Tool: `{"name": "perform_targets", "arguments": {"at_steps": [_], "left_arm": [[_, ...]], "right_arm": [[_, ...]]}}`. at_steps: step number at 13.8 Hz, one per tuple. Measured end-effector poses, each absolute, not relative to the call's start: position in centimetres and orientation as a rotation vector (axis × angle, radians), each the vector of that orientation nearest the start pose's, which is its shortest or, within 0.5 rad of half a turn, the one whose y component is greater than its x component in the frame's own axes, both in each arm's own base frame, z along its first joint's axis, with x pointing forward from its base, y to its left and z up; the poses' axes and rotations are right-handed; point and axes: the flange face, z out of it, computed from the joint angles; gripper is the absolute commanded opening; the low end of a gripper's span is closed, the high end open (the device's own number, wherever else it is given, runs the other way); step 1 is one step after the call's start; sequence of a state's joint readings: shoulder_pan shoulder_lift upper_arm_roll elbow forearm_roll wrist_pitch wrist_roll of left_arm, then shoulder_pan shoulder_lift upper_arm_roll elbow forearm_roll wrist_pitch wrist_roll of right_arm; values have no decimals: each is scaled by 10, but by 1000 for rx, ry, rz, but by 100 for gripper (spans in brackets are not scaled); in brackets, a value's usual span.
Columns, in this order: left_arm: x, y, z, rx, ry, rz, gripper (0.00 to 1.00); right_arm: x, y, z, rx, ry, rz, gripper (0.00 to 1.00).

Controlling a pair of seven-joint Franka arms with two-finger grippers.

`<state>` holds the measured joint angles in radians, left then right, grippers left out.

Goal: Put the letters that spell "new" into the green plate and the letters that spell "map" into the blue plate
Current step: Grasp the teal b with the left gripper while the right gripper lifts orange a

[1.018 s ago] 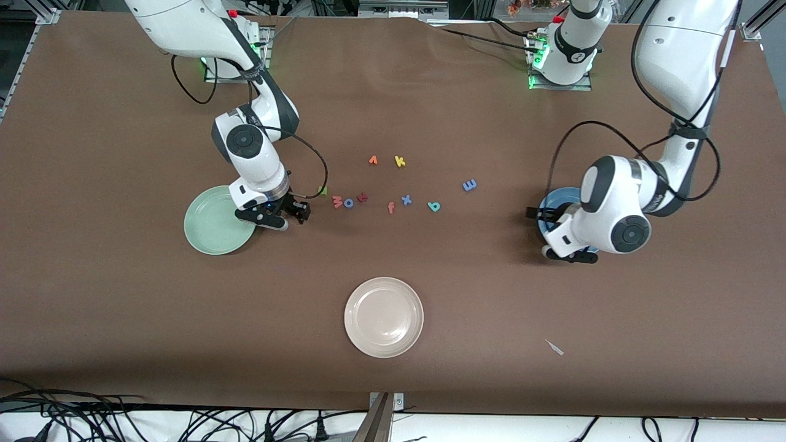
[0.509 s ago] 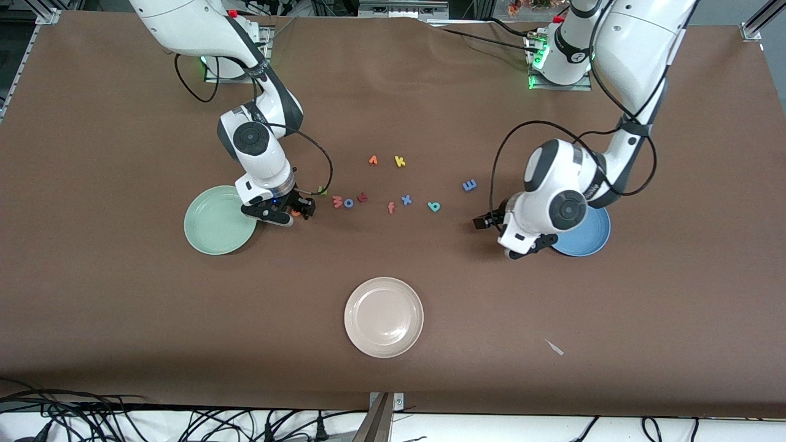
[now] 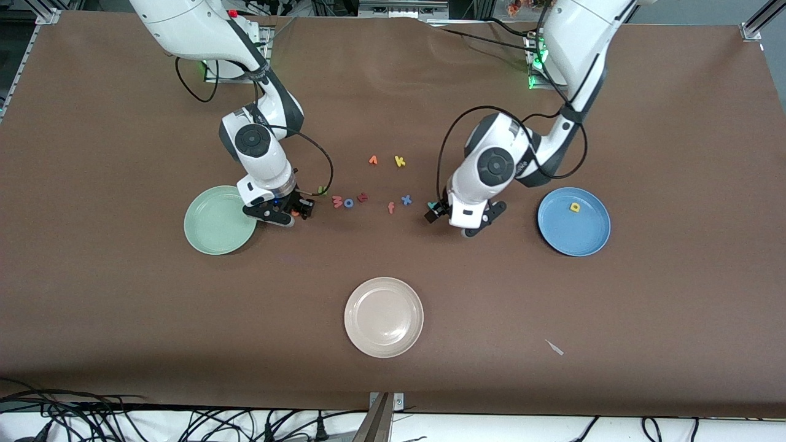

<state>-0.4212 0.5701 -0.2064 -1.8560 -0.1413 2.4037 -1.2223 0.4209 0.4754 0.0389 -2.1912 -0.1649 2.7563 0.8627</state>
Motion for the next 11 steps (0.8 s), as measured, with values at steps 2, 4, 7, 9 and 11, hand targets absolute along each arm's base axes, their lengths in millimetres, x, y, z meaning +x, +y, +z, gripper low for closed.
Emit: {"name": "perform_targets", "arguments": {"at_steps": [2, 4, 7, 9, 11], "left_arm": [[511, -381, 209, -2998, -1161, 213, 100], [501, -390, 202, -2964, -1185, 144, 100], [493, -400, 185, -2941, -1228, 69, 94], [490, -402, 176, -2932, -1238, 68, 88], [490, -402, 173, -2928, -1240, 73, 74]], "right_arm": [[503, 257, 176, -3093, 402, -167, 12], [503, 258, 178, -3090, 398, -172, 0], [503, 258, 180, -3092, 396, -172, 0], [509, 256, 194, -3120, 375, -153, 0], [523, 241, 225, -3164, 323, -115, 0]]}}
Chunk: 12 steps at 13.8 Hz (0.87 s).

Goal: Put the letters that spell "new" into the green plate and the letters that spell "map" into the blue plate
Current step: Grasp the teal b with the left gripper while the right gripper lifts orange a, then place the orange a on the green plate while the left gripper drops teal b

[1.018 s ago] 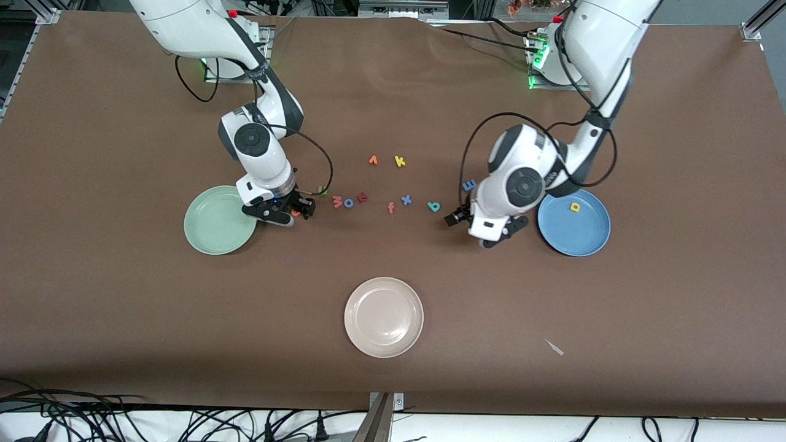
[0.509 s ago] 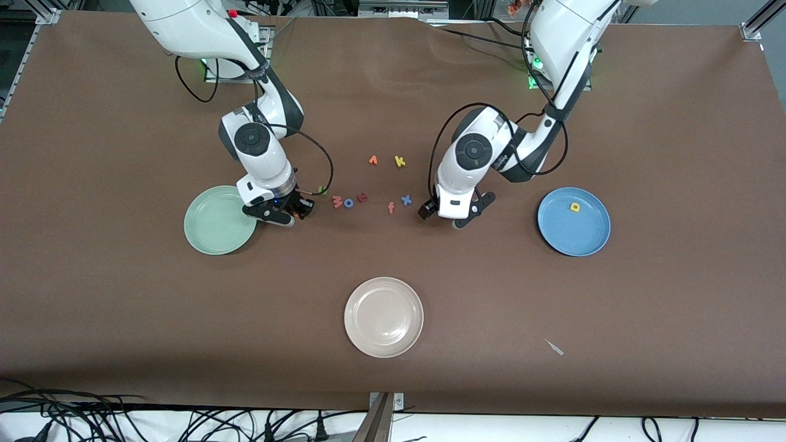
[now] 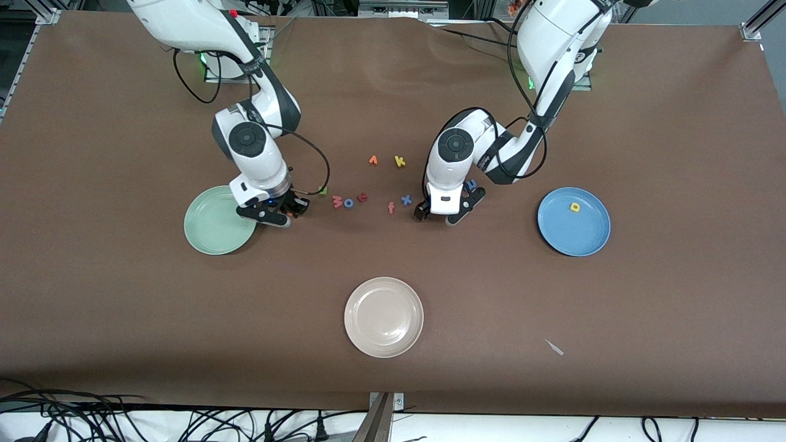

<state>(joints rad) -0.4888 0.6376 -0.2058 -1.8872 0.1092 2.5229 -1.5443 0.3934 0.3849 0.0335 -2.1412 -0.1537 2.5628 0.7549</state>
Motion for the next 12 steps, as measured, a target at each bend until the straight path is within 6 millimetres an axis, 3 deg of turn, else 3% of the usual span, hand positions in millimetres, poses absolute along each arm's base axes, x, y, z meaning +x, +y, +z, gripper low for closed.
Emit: {"name": "perform_targets", "arguments": {"at_steps": [3, 5, 7, 8, 10, 12], "left_arm": [[489, -402, 170, -2924, -1239, 77, 51], [490, -403, 169, -2925, -1240, 77, 29], [491, -404, 172, -2931, -1242, 72, 12], [492, -404, 173, -2932, -1242, 70, 4], [492, -404, 173, -2932, -1237, 70, 0], [492, -402, 173, -2932, -1172, 83, 0]], "right_arm": [[544, 188, 270, -3168, 194, -54, 1], [550, 149, 280, -3179, 88, -24, 6], [551, 107, 274, -3185, 12, 14, 22], [550, 91, 269, -3186, 0, 33, 40], [548, 80, 265, -3186, -5, 48, 51], [547, 85, 265, -3181, 4, 48, 59]]}}
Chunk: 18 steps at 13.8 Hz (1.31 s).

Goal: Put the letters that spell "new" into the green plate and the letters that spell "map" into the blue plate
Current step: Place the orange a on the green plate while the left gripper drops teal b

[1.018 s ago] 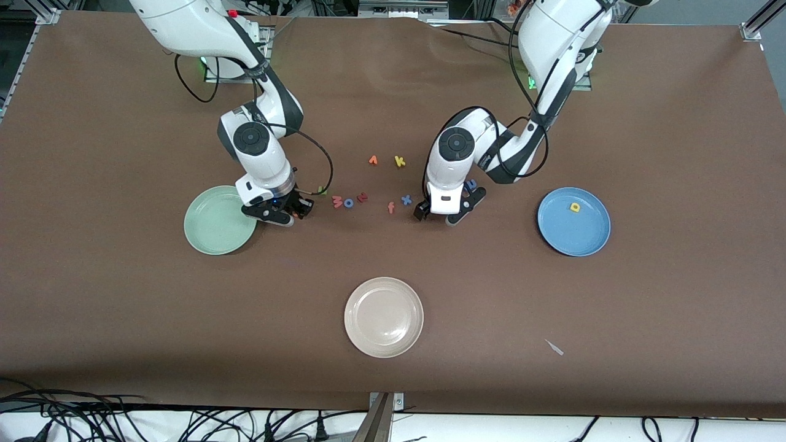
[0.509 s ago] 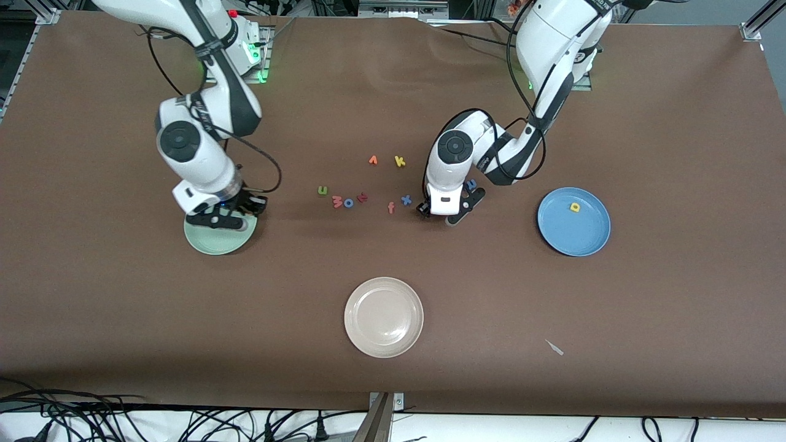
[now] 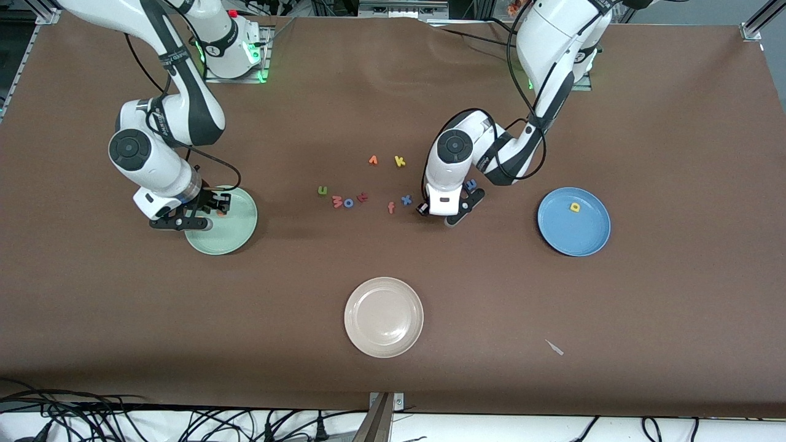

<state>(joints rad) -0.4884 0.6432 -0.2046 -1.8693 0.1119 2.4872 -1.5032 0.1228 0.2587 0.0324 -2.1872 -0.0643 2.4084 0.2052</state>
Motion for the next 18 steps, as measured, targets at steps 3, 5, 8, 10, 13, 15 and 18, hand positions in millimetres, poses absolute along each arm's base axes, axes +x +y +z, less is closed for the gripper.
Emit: {"name": "perform_targets", "arguments": {"at_steps": [3, 5, 8, 10, 13, 15, 18], "left_arm": [[509, -366, 175, -2840, -915, 219, 0], [530, -324, 183, -2807, -742, 335, 0], [556, -254, 203, -2809, -493, 503, 0], [570, -205, 219, -2840, -318, 600, 0], [586, -133, 230, -2901, -118, 697, 0], [590, -97, 227, -2940, 0, 741, 22], [589, -70, 212, -2970, 108, 786, 100]], "right_arm": [[542, 114, 268, -3166, 78, 43, 61], [532, 156, 269, -3144, 190, 44, 64], [507, 233, 273, -3078, 372, 10, 68], [492, 265, 267, -3031, 456, -3, 68], [480, 286, 250, -2987, 509, -3, 71], [471, 293, 234, -2972, 493, -4, 71], [455, 308, 215, -2973, 439, 11, 71]]}}
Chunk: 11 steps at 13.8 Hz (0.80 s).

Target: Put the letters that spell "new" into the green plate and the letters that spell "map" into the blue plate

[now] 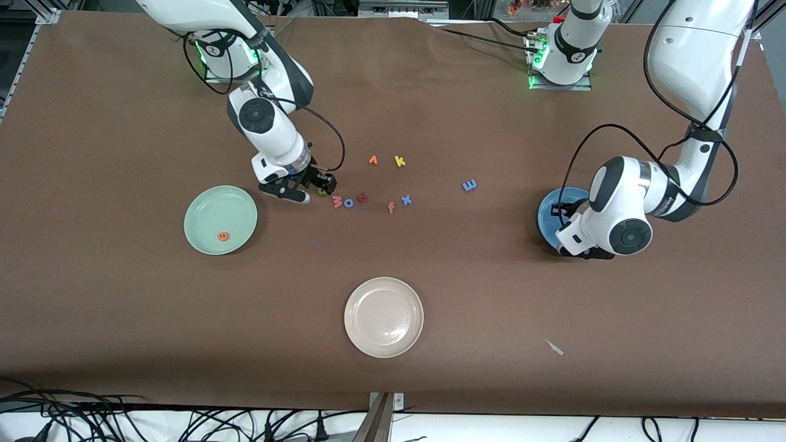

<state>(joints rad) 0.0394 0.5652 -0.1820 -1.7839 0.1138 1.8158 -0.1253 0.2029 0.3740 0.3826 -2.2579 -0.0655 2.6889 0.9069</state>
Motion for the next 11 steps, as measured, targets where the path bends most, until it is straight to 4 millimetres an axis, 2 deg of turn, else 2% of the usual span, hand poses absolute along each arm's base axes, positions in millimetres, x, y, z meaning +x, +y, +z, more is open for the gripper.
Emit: {"name": "perform_targets", "arguments": {"at_steps": [3, 6, 8, 11], "left_arm": [[592, -73, 212, -2987, 115, 765, 100], [596, -89, 223, -3040, 52, 694, 100], [588, -109, 227, -3069, -68, 595, 100], [555, -158, 219, -3093, -290, 438, 100]], "right_arm": [[443, 319, 203, -3006, 323, -3, 72], [439, 320, 197, -3038, 234, -23, 72], [436, 320, 195, -3059, 171, -42, 72], [432, 318, 190, -3076, 136, -41, 72]]}}
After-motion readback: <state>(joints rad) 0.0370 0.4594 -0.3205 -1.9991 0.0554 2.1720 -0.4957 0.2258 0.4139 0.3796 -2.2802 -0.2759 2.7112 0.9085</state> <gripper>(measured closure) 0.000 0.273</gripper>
